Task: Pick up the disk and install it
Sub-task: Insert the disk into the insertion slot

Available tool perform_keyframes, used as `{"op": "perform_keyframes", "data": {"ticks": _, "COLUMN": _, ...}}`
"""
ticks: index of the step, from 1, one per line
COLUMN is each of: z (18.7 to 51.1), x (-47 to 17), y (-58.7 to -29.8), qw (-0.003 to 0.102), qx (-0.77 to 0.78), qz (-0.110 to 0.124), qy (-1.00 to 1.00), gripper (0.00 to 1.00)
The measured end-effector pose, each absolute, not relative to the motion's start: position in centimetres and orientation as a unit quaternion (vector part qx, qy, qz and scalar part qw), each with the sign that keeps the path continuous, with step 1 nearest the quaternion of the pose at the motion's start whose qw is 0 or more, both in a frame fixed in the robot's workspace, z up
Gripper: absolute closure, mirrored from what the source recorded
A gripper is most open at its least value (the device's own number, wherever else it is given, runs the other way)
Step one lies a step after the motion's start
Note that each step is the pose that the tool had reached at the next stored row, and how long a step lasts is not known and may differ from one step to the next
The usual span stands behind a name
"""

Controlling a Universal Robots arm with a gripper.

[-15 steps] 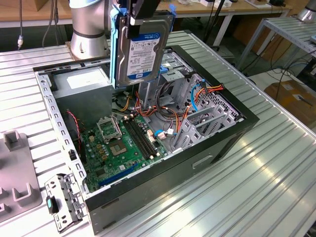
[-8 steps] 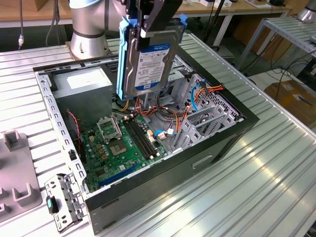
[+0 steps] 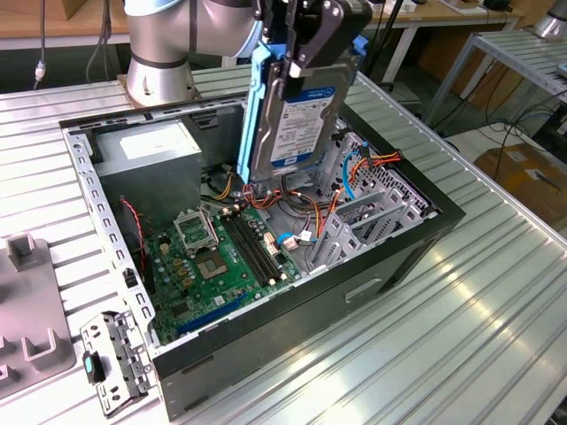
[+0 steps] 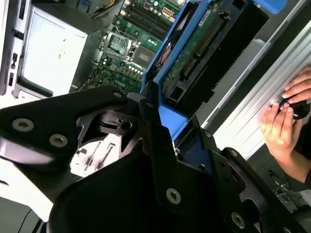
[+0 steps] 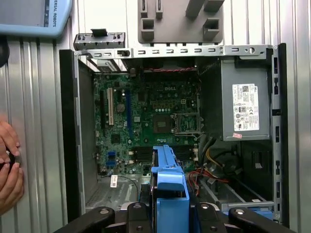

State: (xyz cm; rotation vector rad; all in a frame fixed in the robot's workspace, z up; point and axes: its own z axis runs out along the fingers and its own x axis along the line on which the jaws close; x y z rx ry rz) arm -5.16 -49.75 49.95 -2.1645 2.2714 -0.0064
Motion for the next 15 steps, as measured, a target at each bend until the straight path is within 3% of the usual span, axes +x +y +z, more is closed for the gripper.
{"op": "perform_keyframes", "data": {"ticks": 15, "z": 49.2, "x": -1.8, "y": -53.6, "qw": 0.002, "qx": -0.69, "qz": -0.002, "qy": 0.724, "gripper": 0.64}}
